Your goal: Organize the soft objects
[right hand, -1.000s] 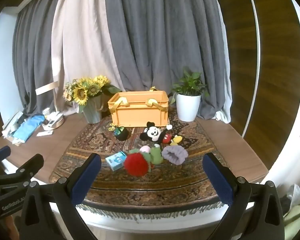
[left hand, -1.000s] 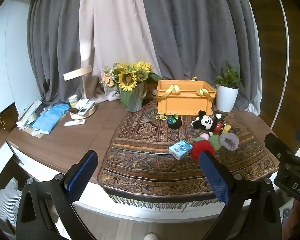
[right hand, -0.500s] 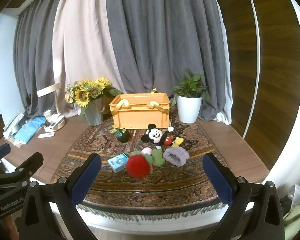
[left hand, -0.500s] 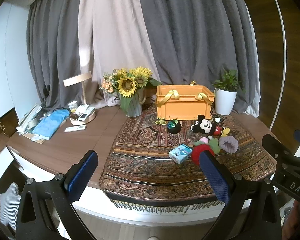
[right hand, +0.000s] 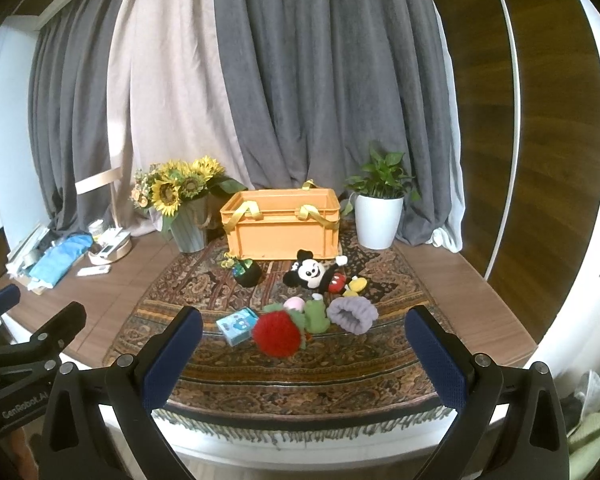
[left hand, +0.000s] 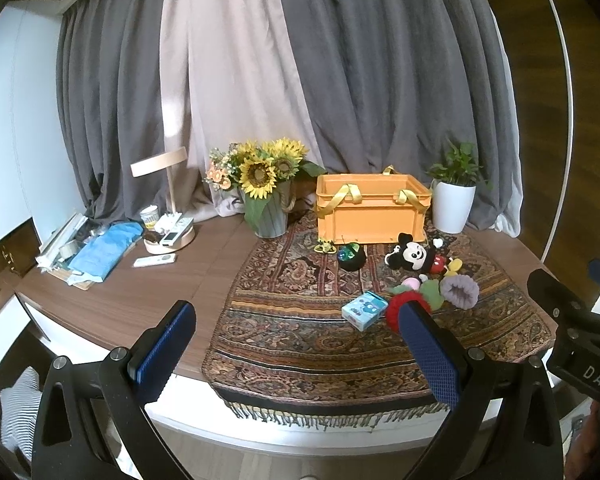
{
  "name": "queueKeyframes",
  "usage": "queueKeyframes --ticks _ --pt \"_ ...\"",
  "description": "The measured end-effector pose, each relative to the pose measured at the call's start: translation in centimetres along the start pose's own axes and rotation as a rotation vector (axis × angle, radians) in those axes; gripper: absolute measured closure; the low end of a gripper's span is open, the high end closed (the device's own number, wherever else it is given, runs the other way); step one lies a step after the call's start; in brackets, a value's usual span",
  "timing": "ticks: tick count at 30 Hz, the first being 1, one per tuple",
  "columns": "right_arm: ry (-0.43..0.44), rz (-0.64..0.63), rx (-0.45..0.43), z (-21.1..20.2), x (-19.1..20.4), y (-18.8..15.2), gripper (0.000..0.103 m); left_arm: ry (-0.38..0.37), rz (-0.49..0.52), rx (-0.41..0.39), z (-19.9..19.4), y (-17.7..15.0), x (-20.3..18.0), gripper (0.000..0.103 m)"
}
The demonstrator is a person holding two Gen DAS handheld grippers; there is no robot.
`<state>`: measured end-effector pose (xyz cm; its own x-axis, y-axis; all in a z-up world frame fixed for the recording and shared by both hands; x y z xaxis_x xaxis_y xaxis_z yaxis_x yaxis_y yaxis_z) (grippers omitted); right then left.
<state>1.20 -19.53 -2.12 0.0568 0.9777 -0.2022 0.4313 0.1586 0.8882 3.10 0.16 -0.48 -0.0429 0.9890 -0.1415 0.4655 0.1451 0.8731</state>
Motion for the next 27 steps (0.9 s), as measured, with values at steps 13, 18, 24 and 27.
queueKeyframes --ticks 13,18,24,27 --pt "0.001 -0.001 -0.009 -0.23 0.08 0.22 0.001 0.005 -0.004 -0.019 -0.45 0.06 -0.01 0.0" --pt "-0.002 -0.003 -0.017 -0.38 0.01 0.32 0.001 0.004 -0.003 -0.018 -0.46 0.03 0.08 0.0" --pt "-0.004 -0.002 -0.017 -0.46 0.07 0.24 0.001 0.001 -0.004 -0.015 -0.48 -0.06 0.06 0.0" --pt "-0.004 -0.004 -0.017 -0.34 0.08 0.22 0.001 0.0 -0.004 -0.015 -0.46 -0.11 -0.03 0.0"
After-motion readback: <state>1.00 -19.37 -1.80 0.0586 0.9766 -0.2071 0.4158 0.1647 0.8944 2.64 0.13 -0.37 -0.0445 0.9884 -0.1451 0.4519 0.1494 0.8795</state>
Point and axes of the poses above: each gripper's, at about its wrist camera, not at the fingertips, and z roughly the way its jaws point, x to its left, y to its top, the point moved 4 cm from there along z, roughly the way its jaws point, and after that the axes turned 14 degrees about -z, right-handed, at the moved point
